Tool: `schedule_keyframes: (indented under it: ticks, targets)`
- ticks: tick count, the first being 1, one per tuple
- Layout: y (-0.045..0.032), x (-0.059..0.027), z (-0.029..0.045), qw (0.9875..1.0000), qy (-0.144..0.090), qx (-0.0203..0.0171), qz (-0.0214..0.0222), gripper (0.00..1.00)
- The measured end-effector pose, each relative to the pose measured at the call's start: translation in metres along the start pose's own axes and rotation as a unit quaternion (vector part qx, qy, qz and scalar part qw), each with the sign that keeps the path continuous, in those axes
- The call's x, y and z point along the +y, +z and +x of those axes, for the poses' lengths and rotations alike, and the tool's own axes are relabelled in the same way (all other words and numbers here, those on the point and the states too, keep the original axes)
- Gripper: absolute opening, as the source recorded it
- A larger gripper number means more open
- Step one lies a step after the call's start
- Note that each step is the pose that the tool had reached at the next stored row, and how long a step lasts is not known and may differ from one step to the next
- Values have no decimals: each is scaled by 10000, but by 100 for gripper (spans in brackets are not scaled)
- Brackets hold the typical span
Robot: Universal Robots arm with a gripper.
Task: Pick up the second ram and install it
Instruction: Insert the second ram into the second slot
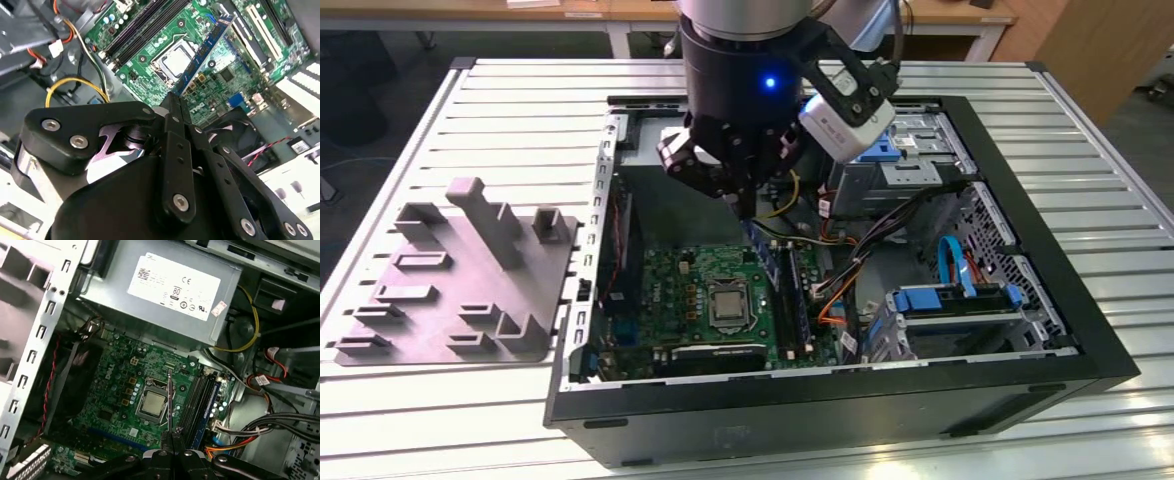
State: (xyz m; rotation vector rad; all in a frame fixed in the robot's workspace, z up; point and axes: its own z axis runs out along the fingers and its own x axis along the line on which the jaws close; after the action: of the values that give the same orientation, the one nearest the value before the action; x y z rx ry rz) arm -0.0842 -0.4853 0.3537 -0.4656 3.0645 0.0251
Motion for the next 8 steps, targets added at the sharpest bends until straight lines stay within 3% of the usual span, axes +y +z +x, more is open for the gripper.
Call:
schedule_keyframes:
  ticks: [5, 8]
  targets:
    - [13, 0, 1, 9990, 449, -4, 20, 11]
    - [29, 0, 1, 9959, 905, -9, 39, 11]
